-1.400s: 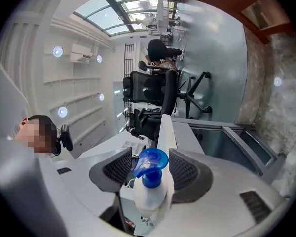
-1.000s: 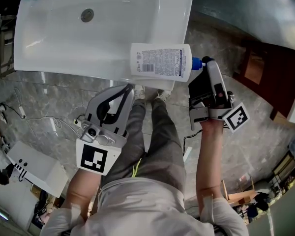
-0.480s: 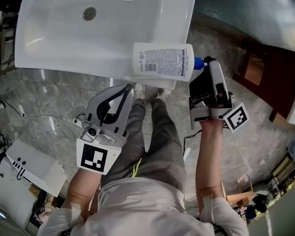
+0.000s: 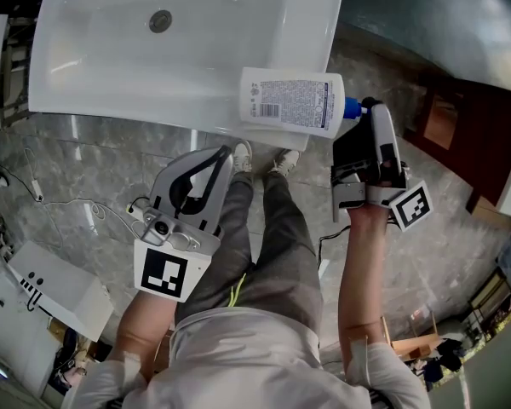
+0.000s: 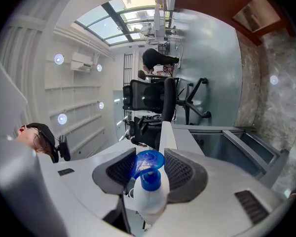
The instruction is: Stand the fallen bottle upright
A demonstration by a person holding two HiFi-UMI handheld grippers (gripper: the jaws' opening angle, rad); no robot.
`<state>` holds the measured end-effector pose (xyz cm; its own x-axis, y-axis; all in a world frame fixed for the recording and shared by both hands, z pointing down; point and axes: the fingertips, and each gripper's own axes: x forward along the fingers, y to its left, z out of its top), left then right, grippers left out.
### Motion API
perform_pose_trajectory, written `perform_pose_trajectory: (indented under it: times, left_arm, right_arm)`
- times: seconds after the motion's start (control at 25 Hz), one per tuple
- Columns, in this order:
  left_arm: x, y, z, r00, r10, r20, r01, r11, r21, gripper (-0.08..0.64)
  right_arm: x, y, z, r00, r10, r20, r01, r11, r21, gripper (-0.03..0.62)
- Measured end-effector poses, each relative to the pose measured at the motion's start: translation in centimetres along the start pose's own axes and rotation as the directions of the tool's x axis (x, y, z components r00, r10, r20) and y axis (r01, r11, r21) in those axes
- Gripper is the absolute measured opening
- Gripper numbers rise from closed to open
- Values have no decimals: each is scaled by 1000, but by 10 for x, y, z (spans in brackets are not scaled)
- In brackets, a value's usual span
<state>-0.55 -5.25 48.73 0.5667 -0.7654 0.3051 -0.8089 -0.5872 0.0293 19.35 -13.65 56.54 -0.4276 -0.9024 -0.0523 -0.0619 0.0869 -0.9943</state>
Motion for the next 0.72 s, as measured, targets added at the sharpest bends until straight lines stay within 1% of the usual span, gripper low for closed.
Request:
perform_pose_trajectory:
  times: [0.28,0.72]
  left_arm:
    - [-9,5,4,1000,11,13,-11,1000,-9,17]
    - [-20,21,15,999,15,51,-14,1000,-17,17]
  right_arm:
    - [0,12,2,1000,-5,30,6,1000,-20,192]
    - [10,38,1,999,-13,40,17,994,-109,192]
